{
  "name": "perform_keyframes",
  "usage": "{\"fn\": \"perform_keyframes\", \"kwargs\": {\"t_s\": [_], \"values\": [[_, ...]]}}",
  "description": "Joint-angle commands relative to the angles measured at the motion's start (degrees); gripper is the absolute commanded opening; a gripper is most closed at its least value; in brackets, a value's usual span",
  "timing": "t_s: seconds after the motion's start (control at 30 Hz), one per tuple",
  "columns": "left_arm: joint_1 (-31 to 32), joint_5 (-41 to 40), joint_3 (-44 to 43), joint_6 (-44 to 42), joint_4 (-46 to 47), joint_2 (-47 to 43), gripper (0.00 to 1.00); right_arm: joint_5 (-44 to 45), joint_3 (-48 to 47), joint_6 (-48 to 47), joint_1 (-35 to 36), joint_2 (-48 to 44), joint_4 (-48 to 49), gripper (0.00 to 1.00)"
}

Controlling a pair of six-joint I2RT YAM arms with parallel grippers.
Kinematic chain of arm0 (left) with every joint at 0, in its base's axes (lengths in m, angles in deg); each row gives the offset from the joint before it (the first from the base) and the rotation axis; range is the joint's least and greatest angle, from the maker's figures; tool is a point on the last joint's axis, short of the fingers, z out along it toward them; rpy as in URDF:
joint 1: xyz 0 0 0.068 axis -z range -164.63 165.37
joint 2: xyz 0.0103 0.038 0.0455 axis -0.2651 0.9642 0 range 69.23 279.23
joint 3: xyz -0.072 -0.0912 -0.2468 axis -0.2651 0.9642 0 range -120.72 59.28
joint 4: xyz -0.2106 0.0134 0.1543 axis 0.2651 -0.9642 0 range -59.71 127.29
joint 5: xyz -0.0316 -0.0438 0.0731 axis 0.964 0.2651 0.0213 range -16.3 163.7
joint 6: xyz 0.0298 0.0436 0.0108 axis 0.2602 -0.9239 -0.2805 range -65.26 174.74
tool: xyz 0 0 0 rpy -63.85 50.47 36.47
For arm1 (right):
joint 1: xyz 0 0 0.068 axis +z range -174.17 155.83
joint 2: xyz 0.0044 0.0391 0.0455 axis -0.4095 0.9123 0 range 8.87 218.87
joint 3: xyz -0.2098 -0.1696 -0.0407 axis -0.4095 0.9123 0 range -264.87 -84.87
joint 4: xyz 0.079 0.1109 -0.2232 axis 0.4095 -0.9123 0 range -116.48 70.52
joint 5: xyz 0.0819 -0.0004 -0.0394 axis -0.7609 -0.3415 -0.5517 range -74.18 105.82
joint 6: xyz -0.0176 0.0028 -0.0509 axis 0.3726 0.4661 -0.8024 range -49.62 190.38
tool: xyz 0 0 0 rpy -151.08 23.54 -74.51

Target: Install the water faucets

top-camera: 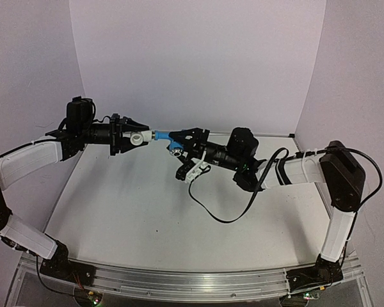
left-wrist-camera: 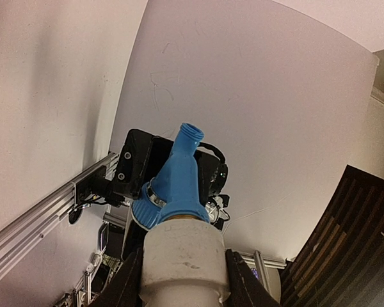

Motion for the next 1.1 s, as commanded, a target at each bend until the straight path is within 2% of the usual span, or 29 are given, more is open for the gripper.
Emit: {"fn": "perform_keyframes", "kwargs": {"t_s": [0.0,0.17,0.3,0.43,0.63,0.77,0.87,1.0,1.07], "values": [[-0.13,2.22,-0.35,0.24,3.79,-0.75,0.00,-1.15,-3.18,3.56,0.53,1.06,4.82,0.44],[-0.18,2.94,-0.89,-3.68,3.76,-0.80,0.00,-2.42,-3.84,8.72,0.63,0.60,4.08,0.31],[-0.18,3.16,-0.95,-7.88,3.75,-1.16,0.00,-3.87,-4.91,11.90,0.65,-1.77,-4.47,0.19],[-0.13,3.23,-1.57,-13.20,3.79,-1.36,0.00,-5.42,-6.55,17.60,0.60,-3.55,-12.01,0.01],[-0.12,2.65,-2.57,-22.50,3.79,-0.57,0.00,-6.81,-9.02,24.81,0.62,-4.68,-21.09,0.00],[-0.05,1.55,-2.61,-35.93,3.75,-1.49,0.00,-7.95,-10.82,32.64,0.63,-5.50,-27.19,0.00],[0.04,1.53,-2.24,-50.71,3.71,-3.91,0.00,-11.04,-12.15,38.86,0.65,-6.69,-32.14,0.00],[0.64,0.85,-1.52,-68.16,3.65,-5.86,0.00,-15.24,-10.58,45.04,0.82,-8.18,-32.84,0.00],[0.83,1.20,-1.47,-72.81,3.57,-6.23,0.00,-15.87,-10.84,48.41,0.89,-8.31,-32.88,0.00]]}}
